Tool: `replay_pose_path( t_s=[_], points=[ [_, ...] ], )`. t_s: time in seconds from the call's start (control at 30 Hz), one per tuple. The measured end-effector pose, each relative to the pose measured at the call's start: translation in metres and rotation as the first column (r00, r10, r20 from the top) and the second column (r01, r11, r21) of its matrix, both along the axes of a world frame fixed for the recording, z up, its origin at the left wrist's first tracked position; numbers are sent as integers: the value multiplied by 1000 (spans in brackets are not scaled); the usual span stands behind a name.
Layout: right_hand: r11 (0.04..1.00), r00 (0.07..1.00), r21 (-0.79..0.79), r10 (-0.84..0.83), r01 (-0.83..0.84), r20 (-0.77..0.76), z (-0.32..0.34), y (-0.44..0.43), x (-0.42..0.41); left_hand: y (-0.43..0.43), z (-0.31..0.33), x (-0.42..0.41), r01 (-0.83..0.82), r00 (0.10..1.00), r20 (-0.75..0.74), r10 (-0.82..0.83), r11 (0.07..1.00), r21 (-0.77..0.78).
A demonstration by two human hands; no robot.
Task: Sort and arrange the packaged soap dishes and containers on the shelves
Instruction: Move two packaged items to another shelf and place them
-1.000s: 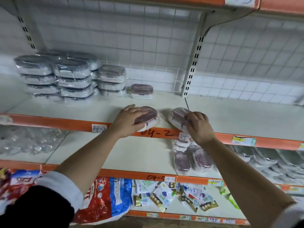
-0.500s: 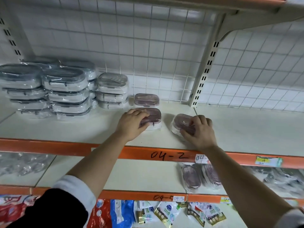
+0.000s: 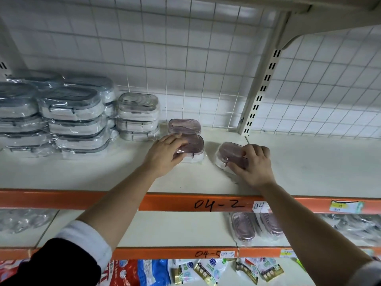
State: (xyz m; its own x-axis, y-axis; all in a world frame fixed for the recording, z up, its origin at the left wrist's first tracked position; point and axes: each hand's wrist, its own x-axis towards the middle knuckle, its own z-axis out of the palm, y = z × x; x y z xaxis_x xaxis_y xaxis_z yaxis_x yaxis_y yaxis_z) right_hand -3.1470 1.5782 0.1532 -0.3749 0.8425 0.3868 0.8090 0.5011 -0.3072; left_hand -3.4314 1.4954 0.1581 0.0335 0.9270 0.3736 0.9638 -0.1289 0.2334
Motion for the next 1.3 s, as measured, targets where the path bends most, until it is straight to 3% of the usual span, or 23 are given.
replay_pose_path(
  t_s=[0.2, 0.4, 0.73, 0.9, 1.13, 1.3],
  points=[
    [997, 991, 69, -27, 36, -131, 9, 11, -20, -30, -1, -44, -119, 992, -41, 122, 990, 69],
    [988, 976, 113, 125, -106, -176, 35, 36, -82, -35, -11, -54, -167, 985, -51, 167, 986, 7],
    [940, 946, 126, 322, -317, -21, 47, 69, -160, -32, -8, -57, -190, 981, 30, 190, 982, -15],
    [938, 938, 71, 342, -338, -51, 42, 72, -171, -31, -7, -58, -192, 981, 36, 193, 981, -36],
    [961, 971, 167, 233, -223, -45, 34, 58, -174, -32, -6, -57, -208, 978, -11, 208, 977, -43],
    [953, 952, 22, 301, -302, 47, 49, 59, -162, -34, -6, -58, -220, 976, -4, 220, 976, 12]
  ],
)
